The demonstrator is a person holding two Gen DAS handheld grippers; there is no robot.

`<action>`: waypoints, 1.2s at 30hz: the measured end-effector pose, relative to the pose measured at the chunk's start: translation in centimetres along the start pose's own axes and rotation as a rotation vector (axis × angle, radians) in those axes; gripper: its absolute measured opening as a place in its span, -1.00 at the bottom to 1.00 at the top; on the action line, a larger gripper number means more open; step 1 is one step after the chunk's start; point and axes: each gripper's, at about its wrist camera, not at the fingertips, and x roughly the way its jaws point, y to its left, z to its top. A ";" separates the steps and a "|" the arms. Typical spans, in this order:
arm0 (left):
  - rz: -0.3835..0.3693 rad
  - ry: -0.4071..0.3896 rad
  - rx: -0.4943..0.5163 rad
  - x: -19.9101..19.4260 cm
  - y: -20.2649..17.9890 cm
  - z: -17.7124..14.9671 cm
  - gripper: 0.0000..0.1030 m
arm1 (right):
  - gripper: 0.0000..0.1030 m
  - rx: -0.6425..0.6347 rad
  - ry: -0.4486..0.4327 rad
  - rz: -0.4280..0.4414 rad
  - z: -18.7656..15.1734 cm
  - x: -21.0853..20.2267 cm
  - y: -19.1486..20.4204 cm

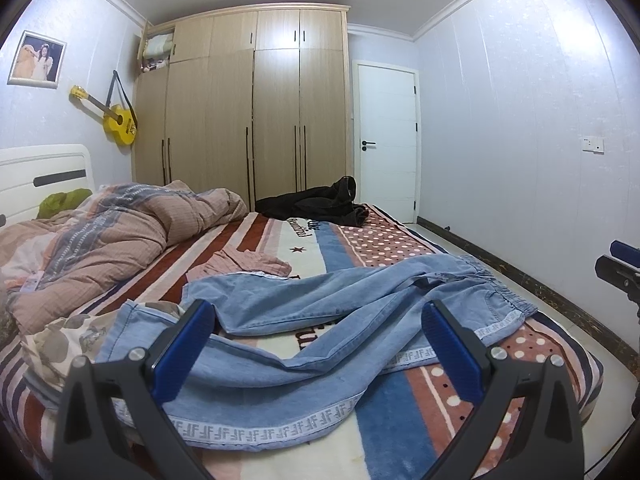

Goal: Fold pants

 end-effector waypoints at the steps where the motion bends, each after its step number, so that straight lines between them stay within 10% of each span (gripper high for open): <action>1: -0.001 0.001 -0.001 0.0 0.0 0.0 0.99 | 0.99 -0.001 0.000 0.000 0.0 0.0 0.1; 21: 0.144 0.239 -0.175 3.0 7.5 -6.9 0.99 | 0.99 0.122 0.215 0.082 -6.7 8.3 -4.8; 32: 0.049 0.409 -0.395 6.8 10.3 -12.2 0.98 | 0.99 0.175 0.326 0.088 -10.3 12.5 -6.3; 36: 0.036 0.417 -0.426 7.9 10.6 -12.5 0.61 | 0.99 0.209 0.377 0.111 -11.3 13.8 -7.1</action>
